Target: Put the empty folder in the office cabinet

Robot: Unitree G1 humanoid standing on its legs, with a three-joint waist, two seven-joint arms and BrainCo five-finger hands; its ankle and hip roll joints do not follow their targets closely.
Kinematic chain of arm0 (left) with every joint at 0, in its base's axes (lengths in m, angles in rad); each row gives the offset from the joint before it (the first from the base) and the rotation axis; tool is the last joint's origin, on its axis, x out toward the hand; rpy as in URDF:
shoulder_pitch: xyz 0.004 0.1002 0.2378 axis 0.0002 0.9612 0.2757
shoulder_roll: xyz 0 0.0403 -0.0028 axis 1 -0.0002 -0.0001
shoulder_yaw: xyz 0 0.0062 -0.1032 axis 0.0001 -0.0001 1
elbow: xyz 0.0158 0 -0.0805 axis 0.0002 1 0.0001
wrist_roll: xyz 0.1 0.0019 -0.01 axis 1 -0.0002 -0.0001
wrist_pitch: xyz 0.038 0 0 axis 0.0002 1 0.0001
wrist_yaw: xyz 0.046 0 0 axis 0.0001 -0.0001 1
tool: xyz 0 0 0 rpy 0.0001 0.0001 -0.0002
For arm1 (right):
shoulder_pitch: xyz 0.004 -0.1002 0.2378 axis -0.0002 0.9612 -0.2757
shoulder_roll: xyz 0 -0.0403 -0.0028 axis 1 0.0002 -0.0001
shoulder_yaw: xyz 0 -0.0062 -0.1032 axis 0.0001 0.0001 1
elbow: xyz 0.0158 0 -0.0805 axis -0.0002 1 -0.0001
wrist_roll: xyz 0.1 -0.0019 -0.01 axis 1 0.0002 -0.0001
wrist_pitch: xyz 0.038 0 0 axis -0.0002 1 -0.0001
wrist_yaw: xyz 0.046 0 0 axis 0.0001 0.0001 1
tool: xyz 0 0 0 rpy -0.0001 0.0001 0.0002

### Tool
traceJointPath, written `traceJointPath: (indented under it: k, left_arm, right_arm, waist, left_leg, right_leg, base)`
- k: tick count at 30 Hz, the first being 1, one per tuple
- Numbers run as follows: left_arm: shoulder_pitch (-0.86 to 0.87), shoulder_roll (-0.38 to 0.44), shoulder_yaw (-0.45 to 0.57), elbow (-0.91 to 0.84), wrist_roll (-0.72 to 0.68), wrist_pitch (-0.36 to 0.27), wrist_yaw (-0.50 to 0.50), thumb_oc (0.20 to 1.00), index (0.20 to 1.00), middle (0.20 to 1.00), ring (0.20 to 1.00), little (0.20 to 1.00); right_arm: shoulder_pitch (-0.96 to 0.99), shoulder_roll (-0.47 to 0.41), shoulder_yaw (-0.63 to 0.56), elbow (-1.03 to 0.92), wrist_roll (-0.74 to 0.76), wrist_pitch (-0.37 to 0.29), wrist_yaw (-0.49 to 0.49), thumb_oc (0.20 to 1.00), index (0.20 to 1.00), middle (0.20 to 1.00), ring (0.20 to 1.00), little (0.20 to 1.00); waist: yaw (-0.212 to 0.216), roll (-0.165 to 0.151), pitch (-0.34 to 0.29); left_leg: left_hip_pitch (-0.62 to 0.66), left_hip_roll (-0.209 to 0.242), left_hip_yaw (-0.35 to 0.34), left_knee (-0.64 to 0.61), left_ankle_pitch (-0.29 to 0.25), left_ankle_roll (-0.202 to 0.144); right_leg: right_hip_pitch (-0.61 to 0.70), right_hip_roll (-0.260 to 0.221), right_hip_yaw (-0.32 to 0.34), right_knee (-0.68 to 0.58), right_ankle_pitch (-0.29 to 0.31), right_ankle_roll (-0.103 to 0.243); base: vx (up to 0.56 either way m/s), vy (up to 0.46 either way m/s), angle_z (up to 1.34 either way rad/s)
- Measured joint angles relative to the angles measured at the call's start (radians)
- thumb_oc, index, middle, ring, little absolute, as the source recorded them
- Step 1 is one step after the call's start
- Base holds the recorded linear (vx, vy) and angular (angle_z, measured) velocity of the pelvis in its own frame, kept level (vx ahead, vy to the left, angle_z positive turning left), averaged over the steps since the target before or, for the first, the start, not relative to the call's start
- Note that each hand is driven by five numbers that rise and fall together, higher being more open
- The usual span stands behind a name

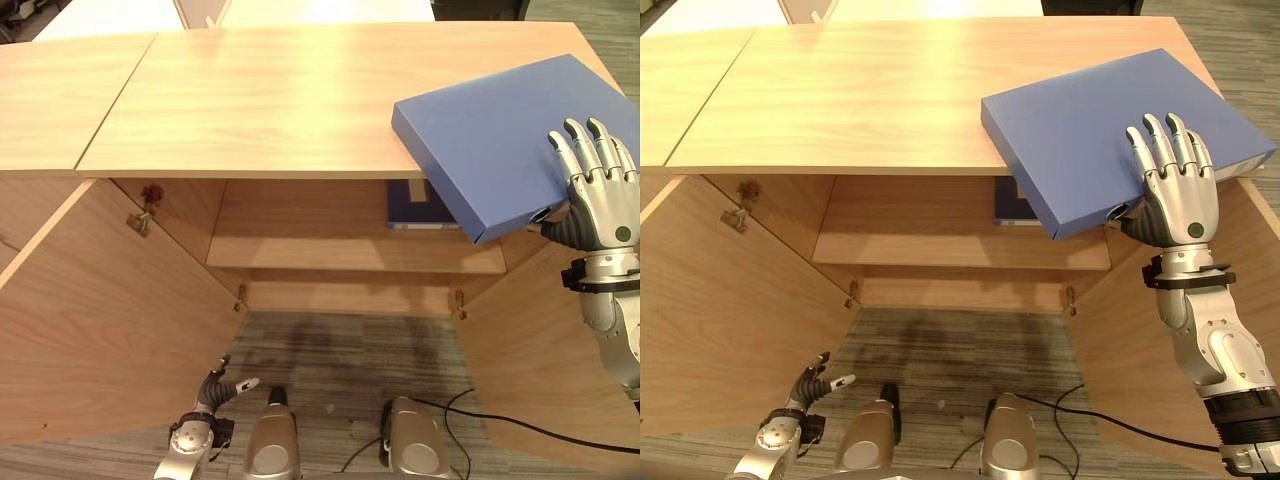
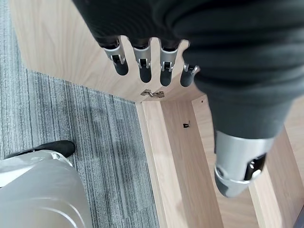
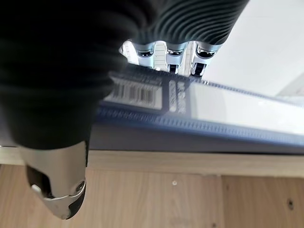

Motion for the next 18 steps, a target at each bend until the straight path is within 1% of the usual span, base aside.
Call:
traceJointPath:
  k: [4,11,13,17,18]
  left_arm:
    - [0.0,0.0,0.002,-0.009,-0.01,0.001,0.0,1.0,1.0,1.0,1.0,1.0]
    - [-0.002,0.0,0.003,-0.025,-0.021,0.002,0.0,1.0,1.0,1.0,1.0,1.0]
    - [-0.003,0.0,0.002,-0.031,-0.021,0.002,0.0,1.0,1.0,1.0,1.0,1.0]
    - [-0.002,0.0,0.003,-0.031,-0.02,0.002,0.0,1.0,1.0,1.0,1.0,1.0]
    - [-0.002,0.0,0.002,-0.031,-0.02,0.002,0.0,1.0,1.0,1.0,1.0,1.0]
  right_arm:
    - [-0.002,0.015,0.004,0.0,0.002,0.0,0.001,1.0,1.0,1.0,1.0,1.0]
    - [-0.011,0.015,0.006,0.0,0.002,0.0,0.012,1.0,1.0,1.0,1.0,1.0]
    - [-0.041,0.015,0.009,0.0,0.001,0.0,0.017,1.0,1.0,1.0,1.0,1.0]
    - [-0.064,0.015,0.012,0.0,0.001,0.0,0.018,1.0,1.0,1.0,1.0,1.0]
    - [-0.066,0.015,0.012,0.0,0.001,0.0,0.018,0.89,0.89,0.89,0.89,0.89]
  waist:
    - [0.003,0.0,0.003]
    - [0.003,-0.003,0.006]
    - [0.003,-0.001,0.021]
    - [0.007,0.0,0.022]
    - [0.007,0.0,0.022]
  left_leg:
    - [0.0,0.0,-0.005,0.0,0.0,0.0]
    - [-0.018,0.0,-0.014,0.007,0.0,0.0]
    - [-0.017,0.0,-0.018,0.014,-0.001,0.0]
    - [-0.026,0.0,-0.022,0.019,-0.001,0.0]
    - [-0.028,0.0,-0.023,0.02,-0.001,0.0]
  right_leg:
    - [0.0,0.0,-0.004,0.007,-0.007,-0.003]
    - [-0.004,-0.001,-0.012,0.014,-0.014,-0.006]
    - [-0.007,-0.002,-0.016,0.023,-0.017,-0.008]
    - [-0.016,-0.002,-0.018,0.031,-0.019,-0.01]
    - [-0.017,-0.002,-0.018,0.031,-0.019,-0.01]
  base:
    - [0.0,-0.001,0.01]
    - [0.0,-0.003,0.03]
    - [0.0,-0.005,0.05]
    - [0.0,-0.002,0.02]
    - [0.0,0.0,0.0]
